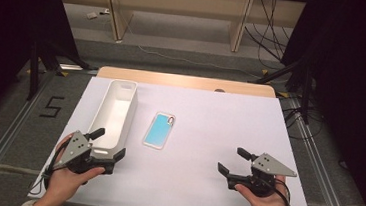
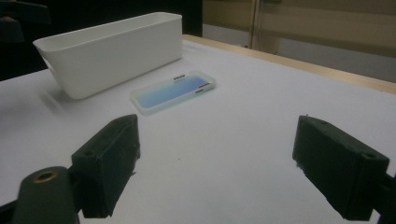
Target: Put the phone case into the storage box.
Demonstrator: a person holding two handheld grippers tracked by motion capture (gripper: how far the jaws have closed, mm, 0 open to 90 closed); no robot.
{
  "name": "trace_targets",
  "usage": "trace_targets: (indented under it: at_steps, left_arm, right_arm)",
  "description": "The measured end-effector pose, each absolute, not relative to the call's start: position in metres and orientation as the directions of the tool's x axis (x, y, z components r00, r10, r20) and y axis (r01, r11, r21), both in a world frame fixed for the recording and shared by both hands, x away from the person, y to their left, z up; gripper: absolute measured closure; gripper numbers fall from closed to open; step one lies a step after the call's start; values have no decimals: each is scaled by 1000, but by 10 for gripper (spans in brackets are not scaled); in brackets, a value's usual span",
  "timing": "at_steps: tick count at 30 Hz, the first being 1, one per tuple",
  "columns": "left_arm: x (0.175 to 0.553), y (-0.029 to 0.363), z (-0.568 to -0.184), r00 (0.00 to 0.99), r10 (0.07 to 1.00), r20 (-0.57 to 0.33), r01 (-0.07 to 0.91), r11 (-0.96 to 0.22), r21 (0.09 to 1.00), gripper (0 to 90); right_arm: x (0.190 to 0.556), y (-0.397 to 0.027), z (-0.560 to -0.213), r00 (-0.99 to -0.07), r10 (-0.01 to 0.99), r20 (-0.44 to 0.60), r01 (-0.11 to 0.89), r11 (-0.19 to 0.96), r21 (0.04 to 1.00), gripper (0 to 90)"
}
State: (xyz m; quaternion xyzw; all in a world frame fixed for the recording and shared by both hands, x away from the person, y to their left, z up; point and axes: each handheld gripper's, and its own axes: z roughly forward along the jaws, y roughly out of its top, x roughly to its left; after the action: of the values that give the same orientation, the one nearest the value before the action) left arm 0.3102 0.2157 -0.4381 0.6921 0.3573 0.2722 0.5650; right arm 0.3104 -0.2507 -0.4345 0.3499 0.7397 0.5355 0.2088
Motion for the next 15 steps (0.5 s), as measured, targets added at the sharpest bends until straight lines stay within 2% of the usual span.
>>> trace_targets:
  at_steps: [10, 14, 15]
  left_arm:
    - [309, 216, -438, 600, 800, -27, 192, -111, 975, 86]
    - [307, 216, -435, 594, 804, -28, 200, -113, 973, 186]
    - [306, 216, -433, 595, 804, -10, 196, -133, 972, 285]
  right_arm:
    - [311, -251, -435, -665, 743, 70, 296, 176, 939, 160]
    - [311, -250, -434, -662, 748, 39, 278, 197, 940, 160]
    - [311, -250, -434, -659, 751, 40, 282, 197, 939, 161]
